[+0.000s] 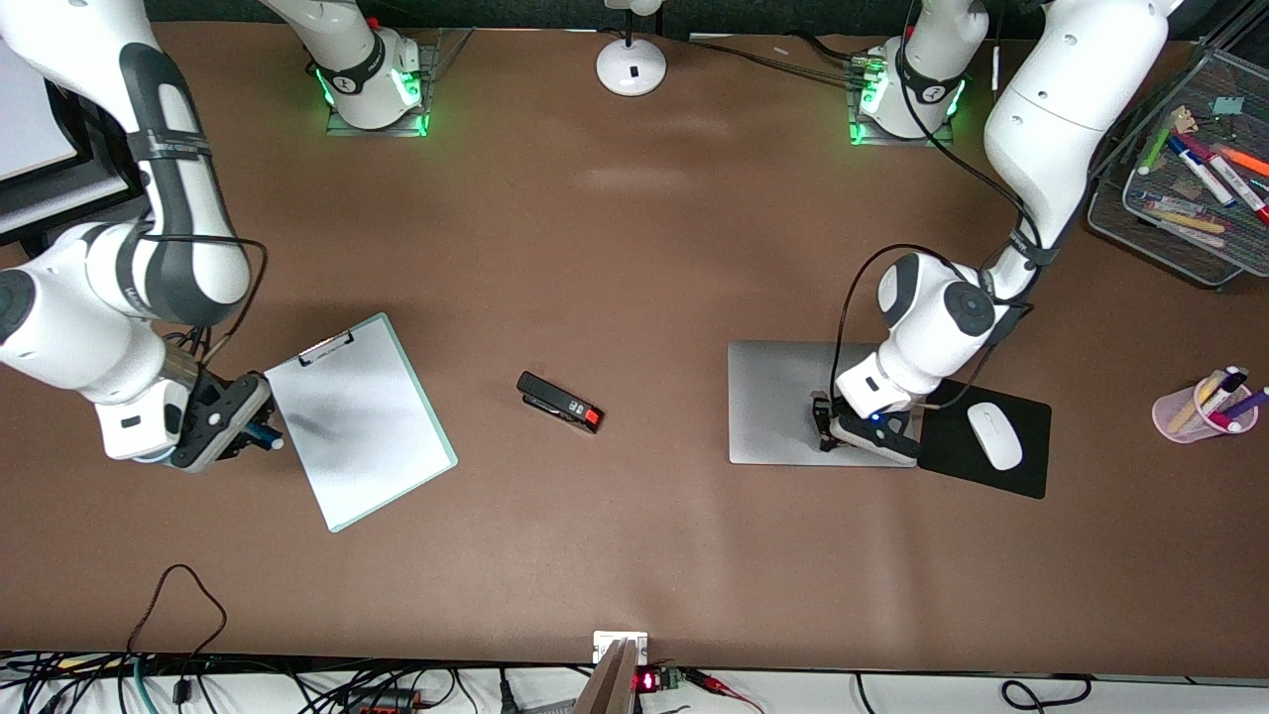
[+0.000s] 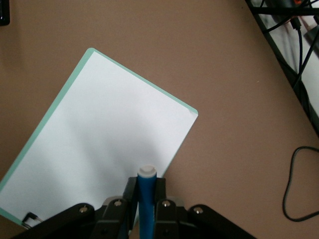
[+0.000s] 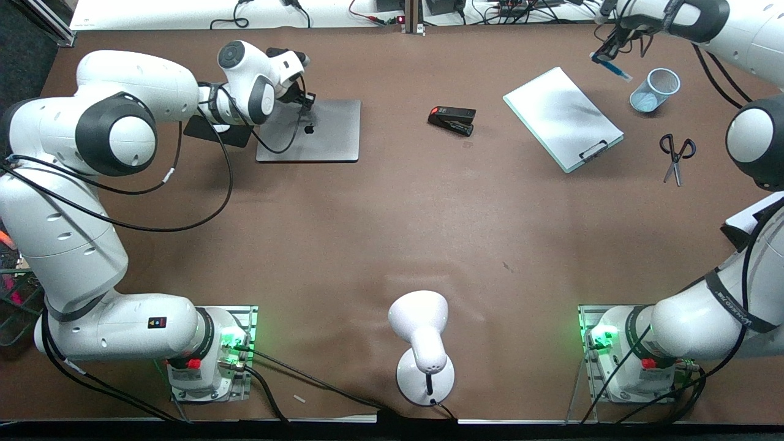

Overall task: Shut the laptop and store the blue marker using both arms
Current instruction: 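Press the lid shut with the left gripper while the right gripper carries the marker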

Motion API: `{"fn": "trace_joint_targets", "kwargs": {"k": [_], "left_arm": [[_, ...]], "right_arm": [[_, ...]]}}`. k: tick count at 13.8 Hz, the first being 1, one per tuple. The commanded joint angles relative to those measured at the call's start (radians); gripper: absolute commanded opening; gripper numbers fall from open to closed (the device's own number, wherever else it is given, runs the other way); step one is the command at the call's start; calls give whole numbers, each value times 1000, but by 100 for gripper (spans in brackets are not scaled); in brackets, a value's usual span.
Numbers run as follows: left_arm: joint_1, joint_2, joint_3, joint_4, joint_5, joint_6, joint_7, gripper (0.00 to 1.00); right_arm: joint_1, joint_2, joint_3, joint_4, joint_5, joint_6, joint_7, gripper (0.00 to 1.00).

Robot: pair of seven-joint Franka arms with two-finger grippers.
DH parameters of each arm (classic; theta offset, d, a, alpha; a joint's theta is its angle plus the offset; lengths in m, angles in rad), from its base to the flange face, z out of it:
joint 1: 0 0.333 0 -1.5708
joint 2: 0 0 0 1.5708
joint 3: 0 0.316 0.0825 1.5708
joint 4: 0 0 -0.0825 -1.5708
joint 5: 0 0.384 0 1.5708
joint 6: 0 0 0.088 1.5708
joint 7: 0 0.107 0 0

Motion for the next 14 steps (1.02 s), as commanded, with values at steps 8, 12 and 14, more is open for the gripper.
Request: {"fn": "trace_joint_targets", "kwargs": {"k": [8, 12, 14], "left_arm": [[41, -217, -5, 154, 14, -627, 28, 29], [52, -226, -7, 266, 14, -835, 28, 90], [56, -261, -8, 271, 14, -881, 22, 100]], "right_arm": [[-146, -19, 6, 93, 276, -218, -465, 1], [-196, -17, 6, 133, 362, -303, -603, 1], [-225, -13, 6, 154, 408, -361, -671, 1]]}}
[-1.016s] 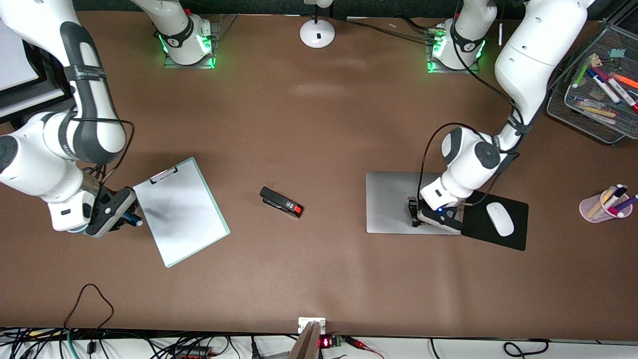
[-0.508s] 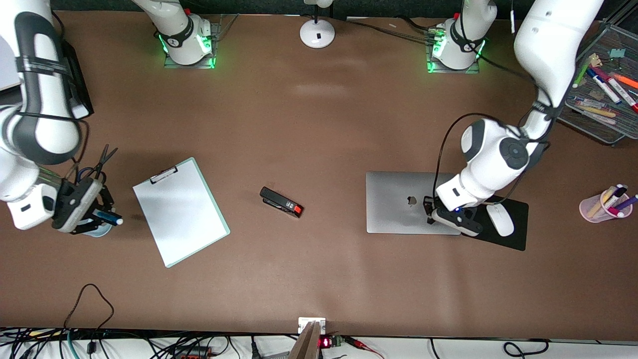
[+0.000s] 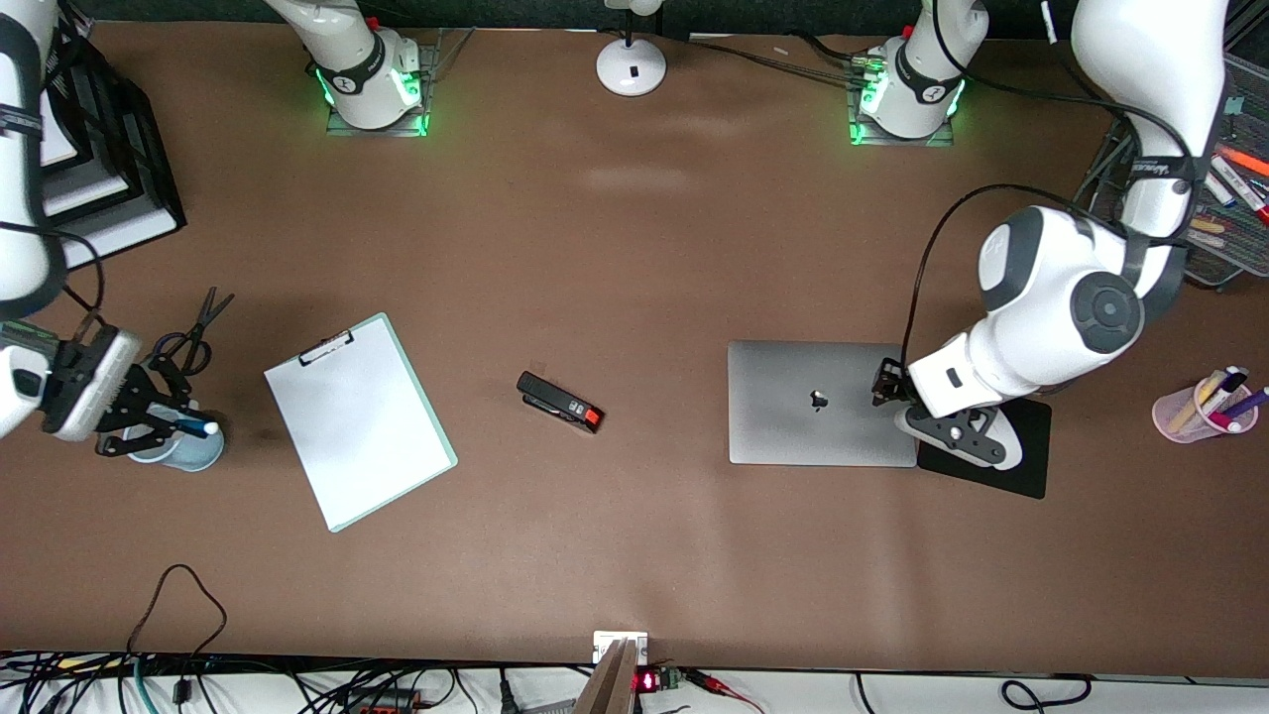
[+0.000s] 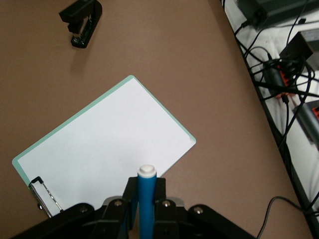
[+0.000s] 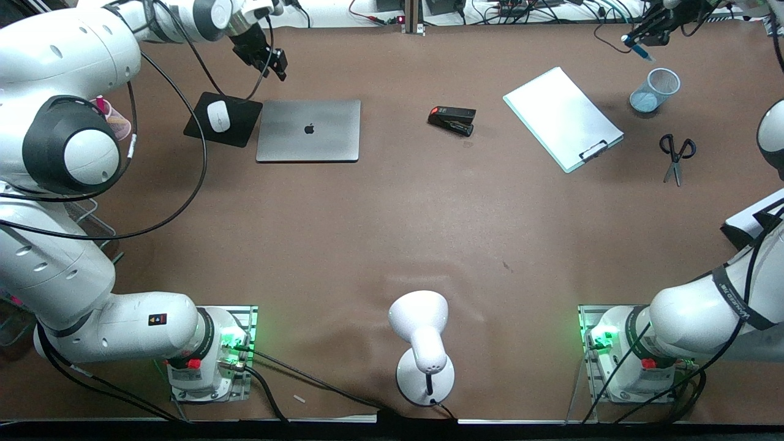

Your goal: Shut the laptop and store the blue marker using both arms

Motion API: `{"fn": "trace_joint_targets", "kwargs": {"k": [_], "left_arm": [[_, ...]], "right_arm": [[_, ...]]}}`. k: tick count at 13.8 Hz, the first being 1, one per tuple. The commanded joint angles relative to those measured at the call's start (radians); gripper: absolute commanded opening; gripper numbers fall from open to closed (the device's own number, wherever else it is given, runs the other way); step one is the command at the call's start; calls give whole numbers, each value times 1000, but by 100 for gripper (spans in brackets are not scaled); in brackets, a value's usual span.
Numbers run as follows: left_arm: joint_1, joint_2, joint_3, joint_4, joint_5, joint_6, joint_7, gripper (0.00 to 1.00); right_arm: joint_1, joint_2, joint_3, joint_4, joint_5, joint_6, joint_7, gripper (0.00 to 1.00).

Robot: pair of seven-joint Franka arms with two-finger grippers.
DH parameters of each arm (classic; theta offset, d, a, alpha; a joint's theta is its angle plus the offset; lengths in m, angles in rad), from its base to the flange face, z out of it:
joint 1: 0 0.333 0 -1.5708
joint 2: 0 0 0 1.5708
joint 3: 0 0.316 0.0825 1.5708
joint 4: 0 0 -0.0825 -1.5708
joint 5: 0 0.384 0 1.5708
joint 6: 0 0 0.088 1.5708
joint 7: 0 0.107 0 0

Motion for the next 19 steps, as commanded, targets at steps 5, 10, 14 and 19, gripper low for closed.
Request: {"fn": "trace_joint_targets", "kwargs": {"k": [5, 10, 14, 19], "left_arm": [[9, -127, 4, 31, 15, -231, -7, 100], [6, -134, 11, 258, 117, -568, -112, 100], [14, -153, 22, 312, 132, -662, -132, 100], [-31, -381, 149, 87, 54, -560, -140, 100]], "right_arm": [[-109, 53, 7, 135, 117, -232, -156, 1], [-179, 96, 9, 138, 178, -246, -242, 1], [-218, 119, 9, 139, 207, -256, -260, 1], [-248, 166, 9, 141, 280, -256, -315, 1]]}}
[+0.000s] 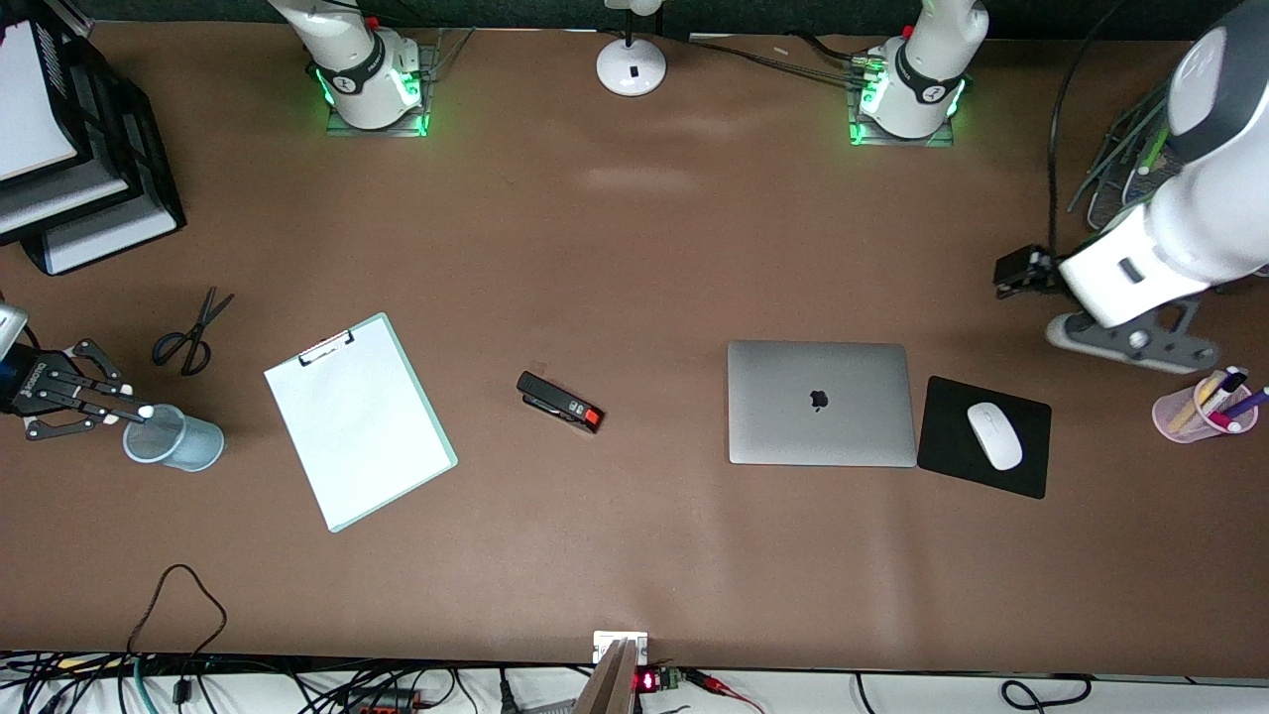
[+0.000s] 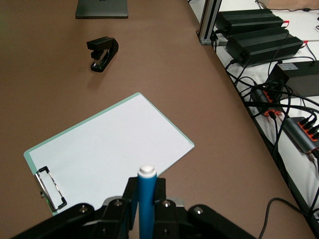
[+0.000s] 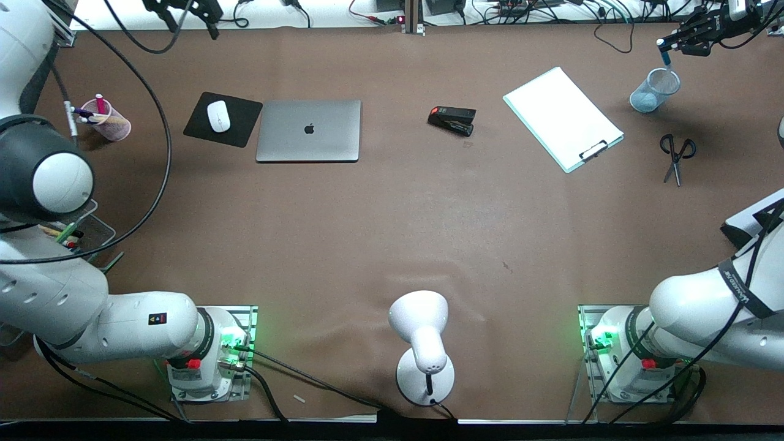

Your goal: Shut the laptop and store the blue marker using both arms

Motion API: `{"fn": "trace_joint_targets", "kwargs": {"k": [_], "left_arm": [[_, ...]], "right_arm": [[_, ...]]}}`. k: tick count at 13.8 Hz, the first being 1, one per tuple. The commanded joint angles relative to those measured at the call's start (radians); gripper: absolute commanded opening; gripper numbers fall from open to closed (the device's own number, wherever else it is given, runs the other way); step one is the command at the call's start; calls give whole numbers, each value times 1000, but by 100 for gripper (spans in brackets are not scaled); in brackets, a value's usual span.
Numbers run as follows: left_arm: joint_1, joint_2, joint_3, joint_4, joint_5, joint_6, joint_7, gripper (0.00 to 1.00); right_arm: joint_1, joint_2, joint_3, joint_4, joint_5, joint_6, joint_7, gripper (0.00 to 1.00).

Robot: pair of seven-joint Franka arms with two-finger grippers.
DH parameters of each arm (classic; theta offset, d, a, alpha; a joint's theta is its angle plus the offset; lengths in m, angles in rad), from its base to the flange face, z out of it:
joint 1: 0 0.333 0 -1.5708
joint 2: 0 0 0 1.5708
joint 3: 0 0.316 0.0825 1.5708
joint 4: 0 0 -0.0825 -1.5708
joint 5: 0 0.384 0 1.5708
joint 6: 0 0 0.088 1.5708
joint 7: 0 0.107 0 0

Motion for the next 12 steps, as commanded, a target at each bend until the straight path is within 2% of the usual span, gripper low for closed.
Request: {"fn": "trace_joint_targets", "kwargs": {"k": [1, 2, 3, 5, 12], "left_arm": [[-28, -197, 91, -245, -66, 129, -13, 100], [-45, -247, 114, -311, -63, 176, -13, 100], [-79, -261, 147, -334, -63, 190, -10, 100], [-162, -255, 232, -330, -61, 192, -13, 100], [-137, -247, 199, -301, -50, 180, -31, 100]], "right_arm": [[-40, 39, 11, 38, 42, -27, -37, 1], [-43, 54, 11, 57, 43, -39, -46, 1], [-51, 69, 11, 77, 57, -52, -46, 1], [-57, 106, 11, 100, 89, -58, -52, 1], [-74, 131, 11, 100, 108, -64, -84, 1]]}}
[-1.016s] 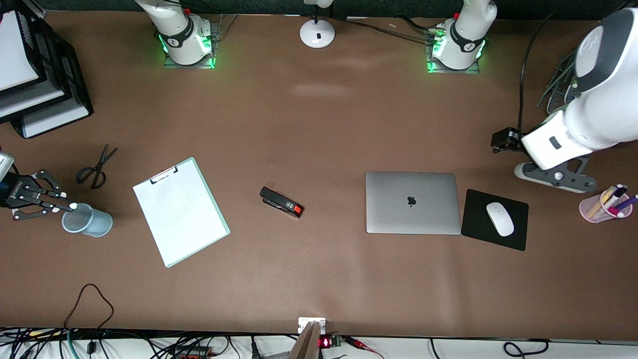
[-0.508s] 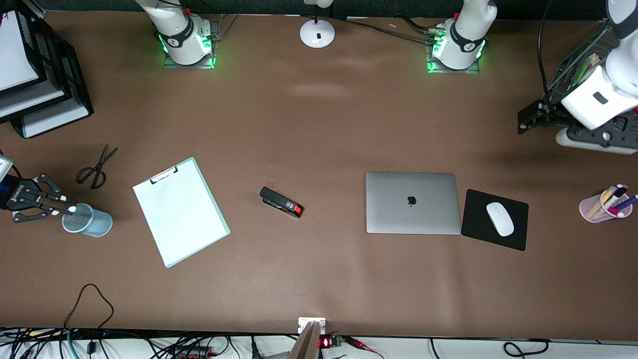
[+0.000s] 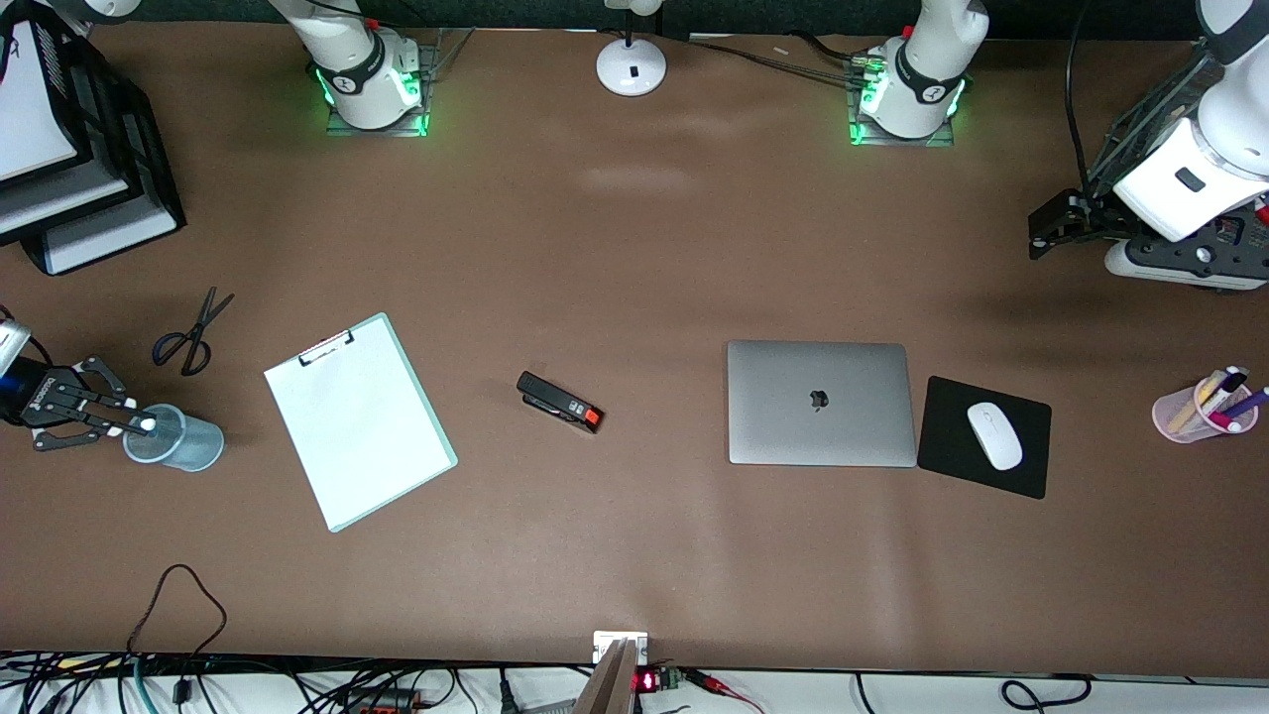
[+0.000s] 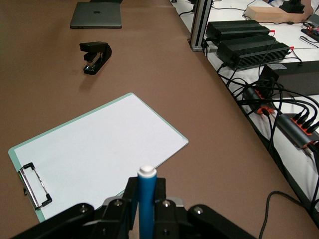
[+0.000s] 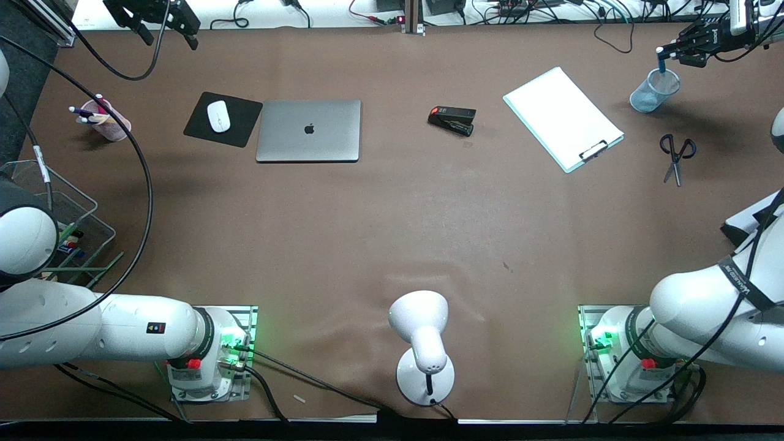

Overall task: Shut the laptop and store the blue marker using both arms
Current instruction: 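Lower the blue marker into the mesh pen cup with the right gripper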

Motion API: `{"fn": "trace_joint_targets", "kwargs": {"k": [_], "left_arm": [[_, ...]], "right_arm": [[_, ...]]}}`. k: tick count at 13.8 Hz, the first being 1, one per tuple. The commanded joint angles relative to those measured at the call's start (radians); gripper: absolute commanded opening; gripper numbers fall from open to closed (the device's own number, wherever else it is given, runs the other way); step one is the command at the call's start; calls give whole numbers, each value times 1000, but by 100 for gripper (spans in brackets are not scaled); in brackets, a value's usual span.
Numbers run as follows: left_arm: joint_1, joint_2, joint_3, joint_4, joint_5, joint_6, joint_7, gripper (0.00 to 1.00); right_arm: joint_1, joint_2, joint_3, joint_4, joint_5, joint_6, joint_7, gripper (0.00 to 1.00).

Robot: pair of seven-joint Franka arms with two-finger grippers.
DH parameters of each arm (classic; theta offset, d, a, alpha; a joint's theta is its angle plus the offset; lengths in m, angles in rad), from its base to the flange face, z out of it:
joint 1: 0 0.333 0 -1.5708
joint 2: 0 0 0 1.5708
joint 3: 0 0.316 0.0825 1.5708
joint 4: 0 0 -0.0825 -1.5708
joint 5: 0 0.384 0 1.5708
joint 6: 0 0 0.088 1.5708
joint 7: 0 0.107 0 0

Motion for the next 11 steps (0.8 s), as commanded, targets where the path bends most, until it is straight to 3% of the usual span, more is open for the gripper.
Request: {"fn": "trace_joint_targets", "kwargs": {"k": [1, 3, 11], "left_arm": [[1, -11, -8, 8, -3, -16, -33, 100], [5, 10, -8, 50, -3, -44, -45, 100], [11, 27, -8, 53, -3, -38, -11, 100]], "right_arm": [[-21, 19, 11, 33, 21, -27, -15, 1], [-30, 32, 11, 33, 21, -27, -23, 1], [-47, 100, 12, 48, 74, -24, -34, 1]]}}
